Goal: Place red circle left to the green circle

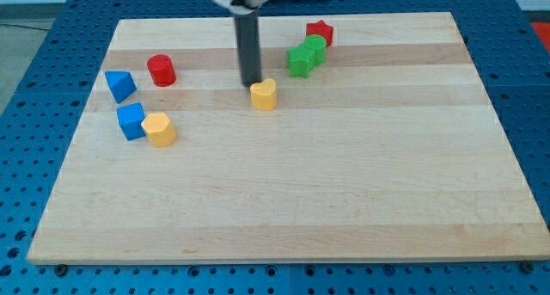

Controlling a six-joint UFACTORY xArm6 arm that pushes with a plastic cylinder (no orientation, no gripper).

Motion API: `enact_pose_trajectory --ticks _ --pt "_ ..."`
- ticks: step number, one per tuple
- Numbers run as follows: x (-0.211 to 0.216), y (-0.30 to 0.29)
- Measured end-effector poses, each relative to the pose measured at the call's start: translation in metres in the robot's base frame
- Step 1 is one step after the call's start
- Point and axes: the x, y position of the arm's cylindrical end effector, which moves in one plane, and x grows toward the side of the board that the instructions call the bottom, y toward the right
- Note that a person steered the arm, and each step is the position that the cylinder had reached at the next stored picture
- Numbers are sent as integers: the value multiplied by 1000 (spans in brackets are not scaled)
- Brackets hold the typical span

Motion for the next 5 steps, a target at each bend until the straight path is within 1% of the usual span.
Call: enact_pose_trajectory --ticks 1,2,4,5 --pt "25 -51" --pt "25 -91" --pt "25 -97" --pt "25 -110"
